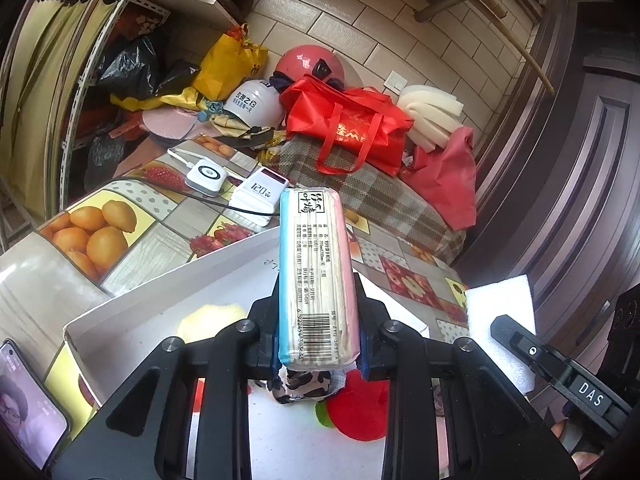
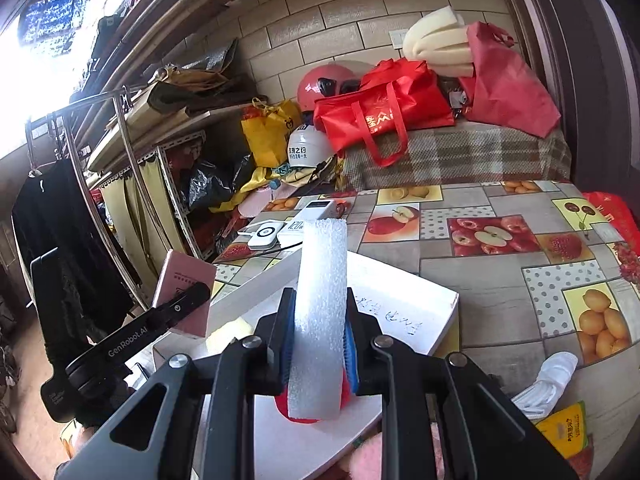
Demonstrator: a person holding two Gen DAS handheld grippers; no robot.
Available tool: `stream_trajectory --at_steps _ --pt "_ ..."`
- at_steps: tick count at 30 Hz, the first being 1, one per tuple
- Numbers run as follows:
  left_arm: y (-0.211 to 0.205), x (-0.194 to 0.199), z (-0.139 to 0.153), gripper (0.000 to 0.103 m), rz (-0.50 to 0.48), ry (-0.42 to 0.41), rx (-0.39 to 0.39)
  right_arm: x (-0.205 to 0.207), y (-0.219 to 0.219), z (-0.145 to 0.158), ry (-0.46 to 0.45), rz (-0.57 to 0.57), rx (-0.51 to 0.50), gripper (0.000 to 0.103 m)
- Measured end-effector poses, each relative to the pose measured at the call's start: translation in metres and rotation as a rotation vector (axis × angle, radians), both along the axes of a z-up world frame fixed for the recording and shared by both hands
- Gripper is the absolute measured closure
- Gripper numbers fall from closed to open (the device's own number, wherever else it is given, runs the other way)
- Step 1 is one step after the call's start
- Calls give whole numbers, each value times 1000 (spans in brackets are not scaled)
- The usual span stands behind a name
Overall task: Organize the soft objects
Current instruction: 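Carry the packaged bar over the box with the left tool while the right tool carries the foam strip there, then open the left tool to drop the bar while the right tool drops the foam strip into the box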
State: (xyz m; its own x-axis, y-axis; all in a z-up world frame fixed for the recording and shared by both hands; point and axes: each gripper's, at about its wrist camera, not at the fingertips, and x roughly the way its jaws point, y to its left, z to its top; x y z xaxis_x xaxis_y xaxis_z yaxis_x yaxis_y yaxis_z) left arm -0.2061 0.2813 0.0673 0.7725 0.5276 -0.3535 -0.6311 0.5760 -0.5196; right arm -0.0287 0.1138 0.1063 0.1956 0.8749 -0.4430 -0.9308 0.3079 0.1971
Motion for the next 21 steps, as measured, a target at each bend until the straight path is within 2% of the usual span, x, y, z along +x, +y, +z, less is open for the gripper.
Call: stream_trajectory --at_steps 8,12,16,21 --pt "2 4 -5 77 -7 7 -25 12 22 -12 -5 -20 -57 84" --pt "0 3 -3 77 52 47 14 18 39 -14 -35 -48 -85 83" --pt "1 4 -5 77 49 50 10 14 49 -21 -75 -53 -116 82" --pt "5 6 -9 77 41 55 -13 18 54 -32 -35 -55 -141 82"
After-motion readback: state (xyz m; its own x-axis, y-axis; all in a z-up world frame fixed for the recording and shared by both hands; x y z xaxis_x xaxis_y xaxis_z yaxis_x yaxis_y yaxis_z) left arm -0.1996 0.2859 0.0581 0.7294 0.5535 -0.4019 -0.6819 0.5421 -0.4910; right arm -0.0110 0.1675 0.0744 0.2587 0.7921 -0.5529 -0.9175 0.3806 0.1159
